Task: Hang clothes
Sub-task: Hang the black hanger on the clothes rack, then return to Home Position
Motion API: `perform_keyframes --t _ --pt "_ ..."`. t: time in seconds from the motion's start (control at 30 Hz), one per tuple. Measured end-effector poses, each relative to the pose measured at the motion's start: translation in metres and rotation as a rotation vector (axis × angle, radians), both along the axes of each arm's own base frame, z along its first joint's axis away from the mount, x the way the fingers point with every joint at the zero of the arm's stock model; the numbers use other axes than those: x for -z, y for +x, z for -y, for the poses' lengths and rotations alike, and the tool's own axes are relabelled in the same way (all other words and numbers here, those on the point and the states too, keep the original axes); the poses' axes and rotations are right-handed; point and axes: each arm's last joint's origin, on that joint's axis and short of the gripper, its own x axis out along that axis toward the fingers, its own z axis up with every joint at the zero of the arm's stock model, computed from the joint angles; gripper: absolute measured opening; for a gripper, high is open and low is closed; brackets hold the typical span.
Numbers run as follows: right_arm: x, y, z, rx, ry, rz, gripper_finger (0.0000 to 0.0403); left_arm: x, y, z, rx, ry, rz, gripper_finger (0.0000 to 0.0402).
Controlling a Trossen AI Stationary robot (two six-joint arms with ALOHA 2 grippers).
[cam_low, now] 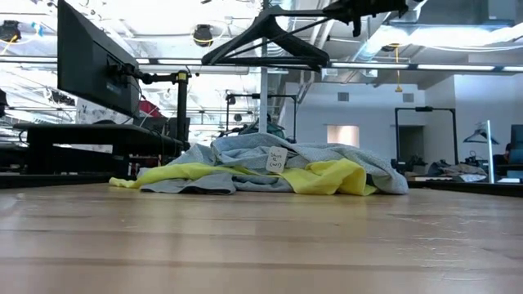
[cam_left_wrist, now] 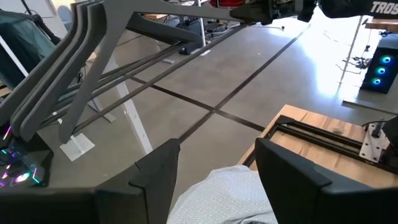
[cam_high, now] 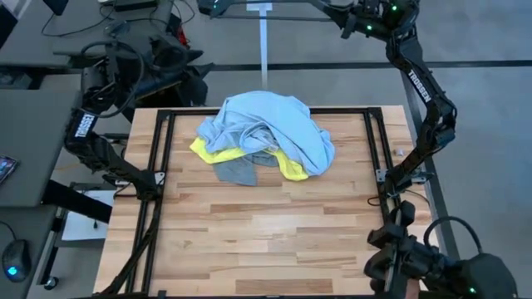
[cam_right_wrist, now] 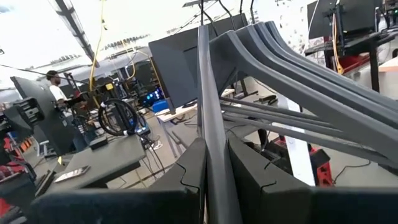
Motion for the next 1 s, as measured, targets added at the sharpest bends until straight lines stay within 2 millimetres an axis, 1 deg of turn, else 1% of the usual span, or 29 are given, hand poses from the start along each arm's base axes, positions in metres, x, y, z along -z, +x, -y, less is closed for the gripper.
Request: perform_keyframes --t 0.23,0.33,0.43,0.6,0.7,0.77,0.83,0.9,1.0 --pt "0.003 -0.003 0.002 0.020 0.014 -0.019 0.0154 0.000 -0.001 0.000 -0.001 0.000 0.000 0.0196" --pt "0.008 -0.011 0.004 0.045 0.044 -0.076 0.0187 0.001 -0.001 0.000 0.000 -0.005 -0.014 0.0196" --pt "0.014 -0.027 0.001 0.083 0.058 -0.174 0.0206 0.006 -0.002 0.000 -0.012 -0.026 -0.059 0.0196" --pt "0.017 -0.050 -0.018 0.112 0.092 -0.320 0.0214 0.022 -0.002 -0.001 -0.054 -0.132 -0.166 0.0196" --pt "0.020 -0.051 -0.039 0.069 0.148 -0.397 0.0211 0.034 0.003 -0.003 -0.088 -0.195 -0.256 0.0196" --pt "0.027 -0.045 -0.057 -0.010 0.189 -0.484 0.0208 0.041 0.008 -0.005 -0.103 -0.235 -0.297 0.0195" --pt "0.039 -0.032 -0.074 -0.116 0.221 -0.552 0.0202 0.045 0.017 -0.002 -0.081 -0.241 -0.304 0.0190" --pt "0.058 -0.019 -0.087 -0.222 0.275 -0.570 0.0190 0.046 0.030 0.004 -0.030 -0.221 -0.277 0.0179" --pt "0.094 -0.002 -0.105 -0.308 0.333 -0.560 0.0153 0.054 0.048 0.014 0.051 -0.191 -0.248 0.0158"
